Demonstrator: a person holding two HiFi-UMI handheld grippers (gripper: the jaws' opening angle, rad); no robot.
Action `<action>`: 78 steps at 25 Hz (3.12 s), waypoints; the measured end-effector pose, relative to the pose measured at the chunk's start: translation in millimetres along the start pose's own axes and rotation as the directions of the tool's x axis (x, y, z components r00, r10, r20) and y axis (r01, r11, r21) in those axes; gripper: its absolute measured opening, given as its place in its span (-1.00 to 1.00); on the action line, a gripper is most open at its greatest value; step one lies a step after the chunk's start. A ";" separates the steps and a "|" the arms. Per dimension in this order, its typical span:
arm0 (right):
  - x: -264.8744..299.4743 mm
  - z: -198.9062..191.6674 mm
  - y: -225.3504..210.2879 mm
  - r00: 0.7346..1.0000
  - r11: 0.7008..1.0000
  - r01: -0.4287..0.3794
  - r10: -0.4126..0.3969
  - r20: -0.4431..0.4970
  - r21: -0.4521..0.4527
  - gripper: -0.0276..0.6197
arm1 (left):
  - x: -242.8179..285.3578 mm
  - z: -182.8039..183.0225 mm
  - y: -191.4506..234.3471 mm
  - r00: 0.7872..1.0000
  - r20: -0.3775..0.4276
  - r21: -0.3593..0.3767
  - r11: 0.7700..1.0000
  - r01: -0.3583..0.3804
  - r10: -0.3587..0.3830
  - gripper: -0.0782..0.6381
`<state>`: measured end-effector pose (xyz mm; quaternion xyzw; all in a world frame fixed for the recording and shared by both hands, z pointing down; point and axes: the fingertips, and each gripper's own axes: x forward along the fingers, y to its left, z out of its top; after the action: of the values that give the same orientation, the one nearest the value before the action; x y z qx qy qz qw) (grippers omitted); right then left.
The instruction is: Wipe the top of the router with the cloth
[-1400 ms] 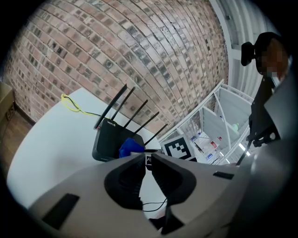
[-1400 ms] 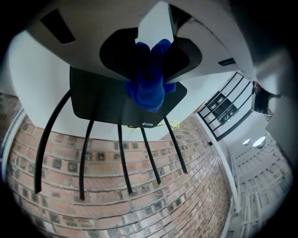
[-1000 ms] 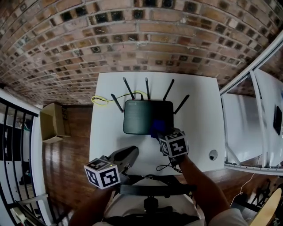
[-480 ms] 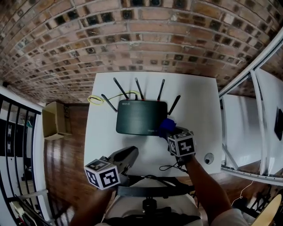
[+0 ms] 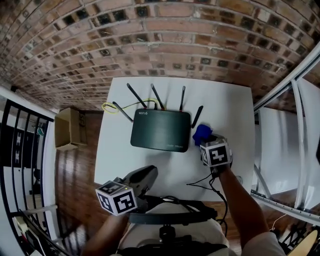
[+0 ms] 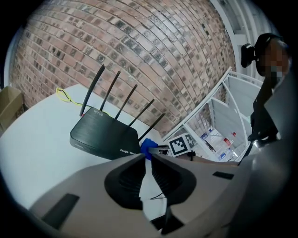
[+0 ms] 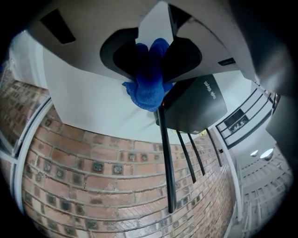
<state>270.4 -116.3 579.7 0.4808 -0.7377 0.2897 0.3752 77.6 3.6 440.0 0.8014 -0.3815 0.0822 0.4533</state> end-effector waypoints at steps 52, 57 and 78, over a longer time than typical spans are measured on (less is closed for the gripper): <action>-1.2 -32.6 171.3 0.955 0.959 0.284 -0.281 -0.095 0.022 -0.49 | -117.3 46.2 152.9 0.971 -0.150 0.042 0.980 0.193 -0.184 -0.62; 8.2 -22.1 199.5 0.963 0.966 0.258 -0.257 -0.074 0.004 -0.49 | -125.0 45.6 160.5 0.971 -0.148 0.040 0.980 0.196 -0.188 -0.62; 44.0 13.0 291.7 0.993 0.991 0.110 -0.113 -0.038 -0.078 -0.49 | -150.3 51.4 187.0 0.979 -0.121 0.022 0.986 0.168 -0.164 -0.62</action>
<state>-14.7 -40.4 589.7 0.5007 -0.7118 0.2503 0.4243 -166.2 -12.0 462.8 0.8312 -0.2845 0.0975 0.4676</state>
